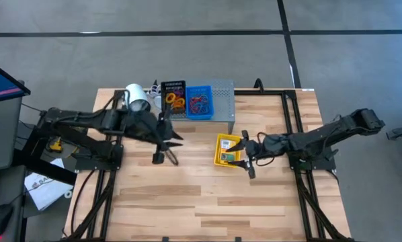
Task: Pick & Place Office Desk Supplies
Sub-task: Put the yellow basket on the shelf
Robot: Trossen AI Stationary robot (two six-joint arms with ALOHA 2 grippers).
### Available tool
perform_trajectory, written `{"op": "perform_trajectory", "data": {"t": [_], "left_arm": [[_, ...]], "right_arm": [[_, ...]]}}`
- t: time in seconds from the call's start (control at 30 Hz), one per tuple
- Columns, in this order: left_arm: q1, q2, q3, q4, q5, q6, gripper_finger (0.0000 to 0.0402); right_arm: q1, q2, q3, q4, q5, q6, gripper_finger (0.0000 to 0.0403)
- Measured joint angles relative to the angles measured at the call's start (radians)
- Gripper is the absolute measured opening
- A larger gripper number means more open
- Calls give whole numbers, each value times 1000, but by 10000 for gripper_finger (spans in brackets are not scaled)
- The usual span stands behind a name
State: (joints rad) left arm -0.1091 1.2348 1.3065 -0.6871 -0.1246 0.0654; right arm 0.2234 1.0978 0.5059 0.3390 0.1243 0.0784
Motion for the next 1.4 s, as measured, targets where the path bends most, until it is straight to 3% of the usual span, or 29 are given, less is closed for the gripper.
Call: {"op": "perform_trajectory", "data": {"t": [0.3,0.53,0.83,1.4], "left_arm": [[-93,-216,-437,449,0,-51,88],[-159,-310,-624,684,1,-78,88],[-179,-330,-698,737,2,-108,88],[-179,-329,-698,754,2,-108,88]], "right_arm": [[-18,187,158,-287,12,100,223],[-30,355,219,-335,16,181,223],[-13,480,256,-406,8,275,223],[26,472,262,-521,38,315,215]]}}
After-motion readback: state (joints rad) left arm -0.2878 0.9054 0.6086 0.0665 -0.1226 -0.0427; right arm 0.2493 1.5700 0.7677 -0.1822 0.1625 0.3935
